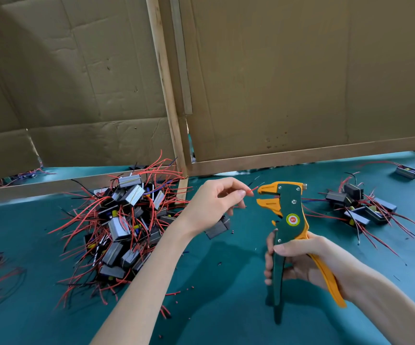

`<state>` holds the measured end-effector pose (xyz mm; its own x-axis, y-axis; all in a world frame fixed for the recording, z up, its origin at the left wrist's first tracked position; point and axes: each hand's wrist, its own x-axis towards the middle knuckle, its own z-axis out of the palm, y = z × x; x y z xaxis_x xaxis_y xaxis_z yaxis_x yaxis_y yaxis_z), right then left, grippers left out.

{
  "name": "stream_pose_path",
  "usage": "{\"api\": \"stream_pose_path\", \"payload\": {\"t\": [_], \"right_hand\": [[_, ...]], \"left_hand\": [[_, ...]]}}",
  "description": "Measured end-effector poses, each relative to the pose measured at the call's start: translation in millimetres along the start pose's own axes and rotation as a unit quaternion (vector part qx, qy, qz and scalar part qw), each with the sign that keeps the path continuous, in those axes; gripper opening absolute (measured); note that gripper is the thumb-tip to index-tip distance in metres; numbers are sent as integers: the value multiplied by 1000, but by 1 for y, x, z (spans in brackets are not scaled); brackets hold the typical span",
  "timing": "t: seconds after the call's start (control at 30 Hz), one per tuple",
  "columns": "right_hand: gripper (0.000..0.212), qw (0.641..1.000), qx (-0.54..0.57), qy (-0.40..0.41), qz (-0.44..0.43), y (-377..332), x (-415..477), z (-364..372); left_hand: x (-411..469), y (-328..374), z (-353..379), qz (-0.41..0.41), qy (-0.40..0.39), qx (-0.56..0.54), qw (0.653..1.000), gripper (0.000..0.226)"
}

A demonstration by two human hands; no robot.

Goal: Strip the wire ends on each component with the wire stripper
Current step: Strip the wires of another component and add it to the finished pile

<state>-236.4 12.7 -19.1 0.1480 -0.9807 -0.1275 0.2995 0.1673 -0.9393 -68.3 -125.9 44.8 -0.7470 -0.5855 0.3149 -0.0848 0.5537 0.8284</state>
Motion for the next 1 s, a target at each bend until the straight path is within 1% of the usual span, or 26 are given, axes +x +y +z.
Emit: {"api": "stream_pose_path", "payload": {"t": [0.17, 0.23, 0.4, 0.57, 0.67, 0.8, 0.93, 1.0], "right_hand": [[36, 1000, 7, -17, 0, -4, -2, 4], [35, 1000, 6, -27, -3, -5, -2, 6], [33, 999, -6, -38, -9, -4, -3, 7], [28, 999, -22, -42, -9, -4, -4, 7], [23, 999, -35, -25, -3, -5, -6, 9], [33, 998, -61, 23, 9, -3, -10, 11], [33, 996, -64, 57, 34, -1, -11, 17], [40, 993, -74, 80, 48, 5, -7, 22]], "left_hand": [[-1, 1, 0, -1, -5, -29, 1000, 14], [-1, 1, -1, -2, -15, -20, 1000, 12], [-2, 3, -2, -21, -52, -23, 998, 15], [-2, 3, -4, -31, -62, -22, 997, 13], [-2, 1, -6, -33, -71, -23, 997, 13], [-2, -1, -9, -40, -90, -16, 995, 12], [-5, 1, -17, -53, -125, -19, 991, 12], [-6, -3, -20, -66, -129, 1, 989, 12]]}}
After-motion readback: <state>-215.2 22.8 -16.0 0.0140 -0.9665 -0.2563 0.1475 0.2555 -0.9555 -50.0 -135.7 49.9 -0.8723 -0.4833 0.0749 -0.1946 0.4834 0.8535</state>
